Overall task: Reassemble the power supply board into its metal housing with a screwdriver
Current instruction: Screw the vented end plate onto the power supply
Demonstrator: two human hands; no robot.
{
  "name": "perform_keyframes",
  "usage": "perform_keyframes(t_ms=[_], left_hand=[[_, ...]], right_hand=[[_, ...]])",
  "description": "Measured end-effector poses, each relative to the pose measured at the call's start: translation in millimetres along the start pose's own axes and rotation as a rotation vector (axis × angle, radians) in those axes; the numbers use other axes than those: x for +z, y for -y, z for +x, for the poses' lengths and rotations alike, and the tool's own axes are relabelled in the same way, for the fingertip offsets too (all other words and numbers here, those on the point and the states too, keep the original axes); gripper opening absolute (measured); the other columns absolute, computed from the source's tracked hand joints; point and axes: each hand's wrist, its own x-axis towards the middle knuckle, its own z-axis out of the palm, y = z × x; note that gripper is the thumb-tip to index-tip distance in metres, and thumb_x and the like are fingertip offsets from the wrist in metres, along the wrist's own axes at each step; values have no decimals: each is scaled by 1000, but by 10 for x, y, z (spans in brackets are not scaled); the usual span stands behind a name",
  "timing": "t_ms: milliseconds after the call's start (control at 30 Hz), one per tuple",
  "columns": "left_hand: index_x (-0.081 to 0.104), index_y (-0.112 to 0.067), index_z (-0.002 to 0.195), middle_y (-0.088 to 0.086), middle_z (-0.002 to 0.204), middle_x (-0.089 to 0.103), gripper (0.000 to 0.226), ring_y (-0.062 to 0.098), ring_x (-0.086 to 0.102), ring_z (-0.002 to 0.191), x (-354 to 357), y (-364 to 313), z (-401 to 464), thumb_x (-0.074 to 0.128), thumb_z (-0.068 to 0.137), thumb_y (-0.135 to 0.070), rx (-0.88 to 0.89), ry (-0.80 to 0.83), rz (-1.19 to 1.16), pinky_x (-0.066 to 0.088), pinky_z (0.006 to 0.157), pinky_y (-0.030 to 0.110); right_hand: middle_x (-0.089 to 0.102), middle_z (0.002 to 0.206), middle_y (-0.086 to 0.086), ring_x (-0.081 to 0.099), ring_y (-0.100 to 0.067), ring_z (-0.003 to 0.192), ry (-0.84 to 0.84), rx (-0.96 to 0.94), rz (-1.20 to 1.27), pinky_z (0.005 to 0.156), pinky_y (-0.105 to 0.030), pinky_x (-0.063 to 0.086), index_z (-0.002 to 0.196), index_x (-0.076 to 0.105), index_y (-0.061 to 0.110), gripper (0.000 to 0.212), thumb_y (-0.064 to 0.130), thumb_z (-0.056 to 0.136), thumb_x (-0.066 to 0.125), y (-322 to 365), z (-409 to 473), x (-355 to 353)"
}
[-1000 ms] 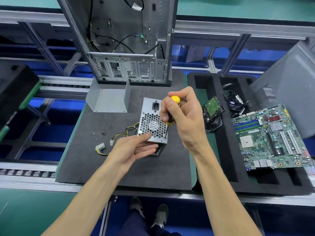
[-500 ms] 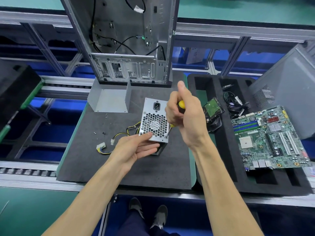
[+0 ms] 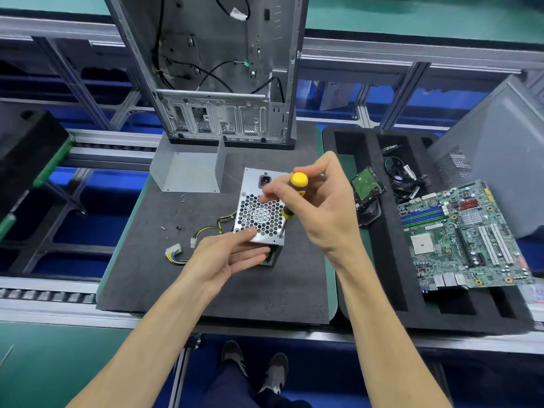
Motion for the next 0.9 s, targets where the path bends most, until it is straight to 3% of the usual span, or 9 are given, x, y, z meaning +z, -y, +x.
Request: perform_keyframes(t_ms=[133, 167, 233, 367, 433, 533, 633, 800, 900], left_hand=[[66, 10, 112, 29, 101, 73, 35, 38, 74, 96, 7, 3, 10, 77, 85, -9, 4, 2, 11, 62, 69, 33], [66, 10, 112, 29, 101, 73, 35, 38, 74, 96, 1, 5, 14, 76, 85, -9, 7, 1, 11, 62, 69, 33], [66, 10, 112, 28, 101, 74, 34, 38, 74, 96, -10, 8, 13, 76, 85, -9, 7, 3, 13, 62, 69, 33], [67, 10, 110, 28, 100, 74, 32, 39, 74, 95, -14, 10, 11, 76, 86, -8, 7, 5, 13, 63, 70, 34], [66, 10, 108, 29, 99, 73, 29, 38, 74, 94, -10, 1, 2, 75, 86, -8, 3, 4, 14, 62, 68, 33], [67, 8, 105, 28, 98, 74, 25, 38, 75, 93, -6, -8, -13, 74, 87, -8, -2, 10, 28, 63, 69, 33], [68, 8, 105, 27, 98, 74, 24, 37, 75, 93, -12, -24, -10, 74, 88, -8, -6, 9, 33, 63, 69, 34], [75, 1, 98, 22, 95, 76, 19, 37, 75, 94, -53, -35, 13, 77, 86, -13, -16, 21, 99, 63, 66, 37], [81, -12, 79, 8, 82, 76, 10, 37, 75, 95, -98, -60, 39, 79, 85, -20, -26, 64, 178, 63, 68, 38]], right_hand=[[47, 72, 8, 40, -10, 63, 41, 66, 20, 61, -22, 36, 106, 52, 20, 6, 21, 100, 53, -40, -42, 67], [46, 75, 10, 39, -10, 67, 53, 81, 25, 66, -22, 35, 114, 57, 22, 18, 25, 102, 44, -43, -35, 64], [53, 83, 8, 47, -11, 76, 69, 104, 42, 73, -24, 36, 122, 62, 20, 32, 24, 104, 37, -12, -30, 58], [76, 92, -4, 76, -25, 90, 78, 15, -21, 78, -31, 56, 108, 58, 11, 10, 12, 99, 61, 11, -42, 89], [76, 79, -9, 76, -31, 75, 27, -15, -51, 70, -41, 59, 93, 48, 14, 28, 10, 89, 75, -2, -43, 111], [58, 61, 5, 57, -19, 50, -44, 6, -61, 52, -26, 47, 86, 41, 18, 38, 19, 85, 79, -27, -12, 121], [50, 70, 17, 43, -9, 65, 30, 55, -96, 66, -23, 40, 102, 53, 24, 17, 37, 94, 60, -83, 33, 156], [66, 99, 11, 65, -19, 89, 85, 28, -188, 84, -30, 51, 118, 62, 19, 19, 18, 103, 51, -93, 94, 216], [65, 79, -2, 65, -23, 71, 19, -10, -44, 71, -36, 57, 107, 54, 12, 8, 7, 102, 55, -83, 169, 246]])
